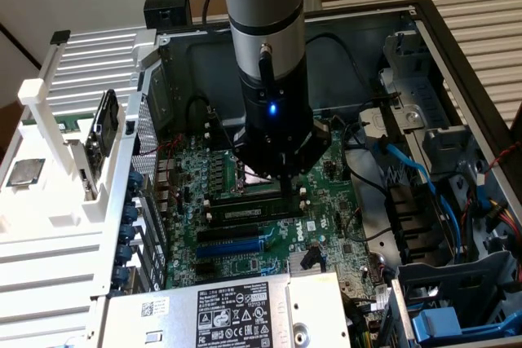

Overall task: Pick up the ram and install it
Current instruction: 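Press down the ram until it locks into place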

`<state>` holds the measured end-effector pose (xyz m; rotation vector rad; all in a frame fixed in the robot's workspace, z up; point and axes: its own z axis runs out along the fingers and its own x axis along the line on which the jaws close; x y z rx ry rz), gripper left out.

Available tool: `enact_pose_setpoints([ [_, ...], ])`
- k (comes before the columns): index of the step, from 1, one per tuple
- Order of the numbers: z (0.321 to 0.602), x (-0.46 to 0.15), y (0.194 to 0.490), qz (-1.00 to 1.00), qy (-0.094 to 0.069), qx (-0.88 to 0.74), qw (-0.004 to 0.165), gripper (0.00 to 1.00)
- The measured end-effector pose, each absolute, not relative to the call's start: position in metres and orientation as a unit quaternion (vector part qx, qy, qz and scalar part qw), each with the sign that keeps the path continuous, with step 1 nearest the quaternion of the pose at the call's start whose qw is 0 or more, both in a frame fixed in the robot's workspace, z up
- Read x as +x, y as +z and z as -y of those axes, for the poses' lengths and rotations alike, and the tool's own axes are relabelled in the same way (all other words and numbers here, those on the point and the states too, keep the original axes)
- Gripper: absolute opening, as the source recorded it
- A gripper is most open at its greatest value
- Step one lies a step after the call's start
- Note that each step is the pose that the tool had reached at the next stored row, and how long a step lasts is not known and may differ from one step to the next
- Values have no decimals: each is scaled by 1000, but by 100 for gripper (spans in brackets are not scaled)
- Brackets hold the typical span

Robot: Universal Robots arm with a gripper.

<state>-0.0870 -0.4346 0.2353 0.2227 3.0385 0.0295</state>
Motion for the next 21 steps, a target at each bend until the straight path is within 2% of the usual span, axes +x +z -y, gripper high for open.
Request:
enact_pose_setpoints([
  [13, 435, -111, 256, -996, 10, 72, 48, 11],
  [21, 435, -126, 260, -996, 11, 72, 56, 11],
])
